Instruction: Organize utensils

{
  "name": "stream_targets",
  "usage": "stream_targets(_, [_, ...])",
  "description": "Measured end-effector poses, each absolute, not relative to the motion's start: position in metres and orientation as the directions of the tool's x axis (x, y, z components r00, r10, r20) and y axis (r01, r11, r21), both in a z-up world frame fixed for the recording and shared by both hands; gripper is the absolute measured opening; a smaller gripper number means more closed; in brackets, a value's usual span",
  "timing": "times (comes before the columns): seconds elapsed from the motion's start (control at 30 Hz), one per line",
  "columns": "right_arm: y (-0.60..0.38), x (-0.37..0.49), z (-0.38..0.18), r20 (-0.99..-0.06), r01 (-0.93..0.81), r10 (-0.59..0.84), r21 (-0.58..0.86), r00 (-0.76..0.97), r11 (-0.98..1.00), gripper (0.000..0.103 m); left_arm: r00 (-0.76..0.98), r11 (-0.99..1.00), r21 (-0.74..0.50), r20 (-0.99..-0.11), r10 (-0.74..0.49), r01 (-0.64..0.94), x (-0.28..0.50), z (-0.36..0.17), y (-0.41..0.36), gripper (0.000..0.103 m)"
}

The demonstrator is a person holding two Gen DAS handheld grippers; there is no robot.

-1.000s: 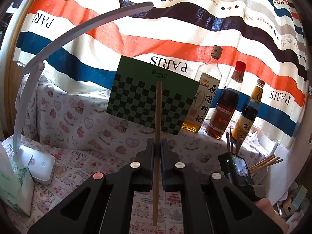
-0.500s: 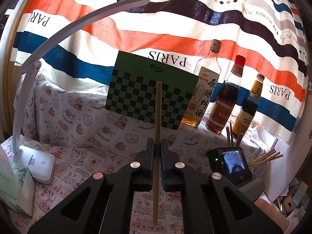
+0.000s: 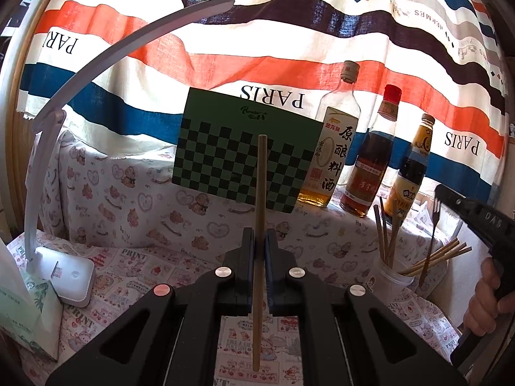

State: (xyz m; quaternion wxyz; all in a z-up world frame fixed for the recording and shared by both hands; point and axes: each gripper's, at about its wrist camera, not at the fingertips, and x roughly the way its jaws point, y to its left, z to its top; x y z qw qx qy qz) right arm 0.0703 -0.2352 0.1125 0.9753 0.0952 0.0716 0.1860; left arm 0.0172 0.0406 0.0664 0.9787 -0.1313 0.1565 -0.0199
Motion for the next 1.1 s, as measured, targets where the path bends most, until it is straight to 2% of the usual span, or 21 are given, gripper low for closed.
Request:
stream_targets(0.1, [-0.258,0.082,0.113,-0.072,-0.310,0.341,0.274,0.937,0.910,0.002,0.948,0.963,-0.270,-0.307,-0.085,-0.001,0.019,0.065,0.042,0.005])
stream_targets(0.17, [-0.270,0.090,0.113,-0.072,-0.274,0.296,0.220,0.953,0.936,0.002,0.947,0.961,-0.275,-0.308,-0.091,0.002,0.019,0.065,0.043,0.005])
stream_targets(0.3, [-0.285,0.112,0.095,-0.123,-0.263,0.291,0.206,0.949,0.943,0.002,0.947,0.965,-0.262,-0.314,-0.060,-0.026,0.023,0.062,0.045,0.005])
stream_targets(0.47, [-0.293,0.128,0.075,-0.167,-0.240,0.274,0.201,0.947,0.950,0.002,0.938,0.948,-0.318,-0.334,-0.089,-0.023,0.026,0.060,0.054,0.005])
stream_targets(0.77, [-0.293,0.131,0.098,-0.100,-0.249,0.274,0.210,0.957,0.946,0.002,0.940,0.953,-0.300,-0.334,-0.073,-0.032,0.027,0.059,0.053,0.005])
stream_targets(1.0, [-0.276,0.145,0.069,-0.204,-0.237,0.263,0.143,0.943,0.961,0.002,0.944,0.949,-0.315,-0.319,-0.079,-0.027,0.023,0.062,0.056,0.005])
stream_targets(1.1, [-0.279,0.140,0.058,-0.237,-0.250,0.288,0.176,0.928,0.952,0.002,0.946,0.947,-0.319,-0.318,-0.068,-0.039,0.024,0.062,0.060,0.005])
